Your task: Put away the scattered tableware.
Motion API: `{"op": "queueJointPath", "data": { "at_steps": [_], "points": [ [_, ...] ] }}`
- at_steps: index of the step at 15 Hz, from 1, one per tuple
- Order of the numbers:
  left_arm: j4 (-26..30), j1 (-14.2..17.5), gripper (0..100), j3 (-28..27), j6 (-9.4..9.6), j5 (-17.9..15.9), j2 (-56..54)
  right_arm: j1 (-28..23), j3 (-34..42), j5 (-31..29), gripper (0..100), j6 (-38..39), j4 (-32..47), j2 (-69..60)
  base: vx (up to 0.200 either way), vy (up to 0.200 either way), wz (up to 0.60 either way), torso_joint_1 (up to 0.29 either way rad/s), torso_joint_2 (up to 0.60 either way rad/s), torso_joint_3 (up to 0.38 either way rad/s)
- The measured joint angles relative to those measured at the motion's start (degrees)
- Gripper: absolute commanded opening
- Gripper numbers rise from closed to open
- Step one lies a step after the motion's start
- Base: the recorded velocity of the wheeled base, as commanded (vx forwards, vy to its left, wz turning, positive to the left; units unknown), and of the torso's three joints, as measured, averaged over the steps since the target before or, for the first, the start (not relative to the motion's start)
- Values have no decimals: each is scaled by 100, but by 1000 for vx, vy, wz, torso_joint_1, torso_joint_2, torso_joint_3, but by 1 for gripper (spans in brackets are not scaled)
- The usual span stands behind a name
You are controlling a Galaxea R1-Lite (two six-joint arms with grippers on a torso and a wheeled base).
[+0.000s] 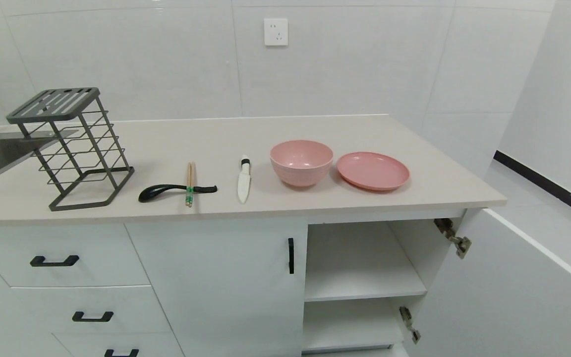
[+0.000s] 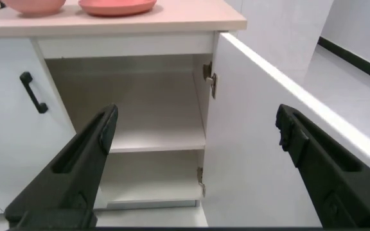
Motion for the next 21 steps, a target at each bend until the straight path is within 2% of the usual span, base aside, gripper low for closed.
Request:
{"op": "queueJointPath", "data": {
  "at_steps": [15,21],
  "points": [
    [-9,0,100,0,-21,24,0,-2,1,0,100,0,-6,0,0,0,0,290,-531,-257],
    [-6,0,100,0,-21,27,0,-2,1,2,100,2,-2,0,0,0,0,39,-70,-35]
  ]
}}
